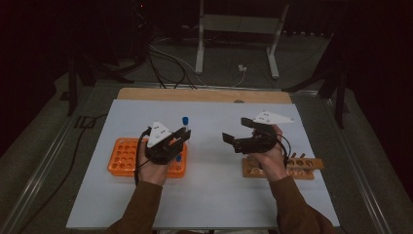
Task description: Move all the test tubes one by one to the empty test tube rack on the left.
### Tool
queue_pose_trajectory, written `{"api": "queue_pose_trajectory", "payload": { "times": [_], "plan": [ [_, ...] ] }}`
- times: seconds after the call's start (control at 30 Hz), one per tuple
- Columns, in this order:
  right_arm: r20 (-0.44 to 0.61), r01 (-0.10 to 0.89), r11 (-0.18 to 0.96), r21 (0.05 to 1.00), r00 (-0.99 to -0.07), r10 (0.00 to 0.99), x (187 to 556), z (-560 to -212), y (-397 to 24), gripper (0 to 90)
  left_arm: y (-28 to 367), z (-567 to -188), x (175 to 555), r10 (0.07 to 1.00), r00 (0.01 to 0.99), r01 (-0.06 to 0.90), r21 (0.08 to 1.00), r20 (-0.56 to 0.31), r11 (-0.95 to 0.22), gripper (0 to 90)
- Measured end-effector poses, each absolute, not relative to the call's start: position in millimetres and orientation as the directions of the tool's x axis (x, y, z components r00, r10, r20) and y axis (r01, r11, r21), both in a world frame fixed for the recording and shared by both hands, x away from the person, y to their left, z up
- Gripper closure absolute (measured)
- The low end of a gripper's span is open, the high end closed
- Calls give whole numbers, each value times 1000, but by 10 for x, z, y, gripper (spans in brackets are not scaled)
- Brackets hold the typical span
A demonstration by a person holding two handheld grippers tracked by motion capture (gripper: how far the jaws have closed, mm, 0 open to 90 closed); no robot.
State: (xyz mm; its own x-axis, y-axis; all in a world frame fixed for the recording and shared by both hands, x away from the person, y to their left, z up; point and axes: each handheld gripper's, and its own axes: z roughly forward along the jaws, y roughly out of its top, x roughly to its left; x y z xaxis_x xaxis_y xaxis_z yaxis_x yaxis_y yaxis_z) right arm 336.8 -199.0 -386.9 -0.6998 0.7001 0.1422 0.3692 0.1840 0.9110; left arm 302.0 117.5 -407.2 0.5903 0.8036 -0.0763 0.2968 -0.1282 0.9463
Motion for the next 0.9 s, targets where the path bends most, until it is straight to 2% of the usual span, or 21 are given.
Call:
{"api": "queue_pose_trajectory", "payload": {
  "times": [0.33, 0.47, 0.63, 0.9],
  "plan": [
    [140, 403, 156, 902, -612, 778, 3304, -4000, -2608, 20, 1726, -4118, 2897, 852, 517, 300, 949, -80, -93, 783],
    [135, 402, 148, 904, -596, 791, 3249, -4023, -2747, 20, 1886, -4190, 2831, 866, 496, 309, 945, -65, -105, 782],
    [138, 401, 137, 906, -584, 800, 3192, -4057, -2863, 20, 2071, -4328, 2769, 880, 467, 344, 935, -87, -90, 782],
    [148, 405, 124, 906, -576, 804, 3155, -4093, -2933, 21, 2130, -4646, 2661, 871, 480, 405, 907, -105, -114, 782]
  ]
}}
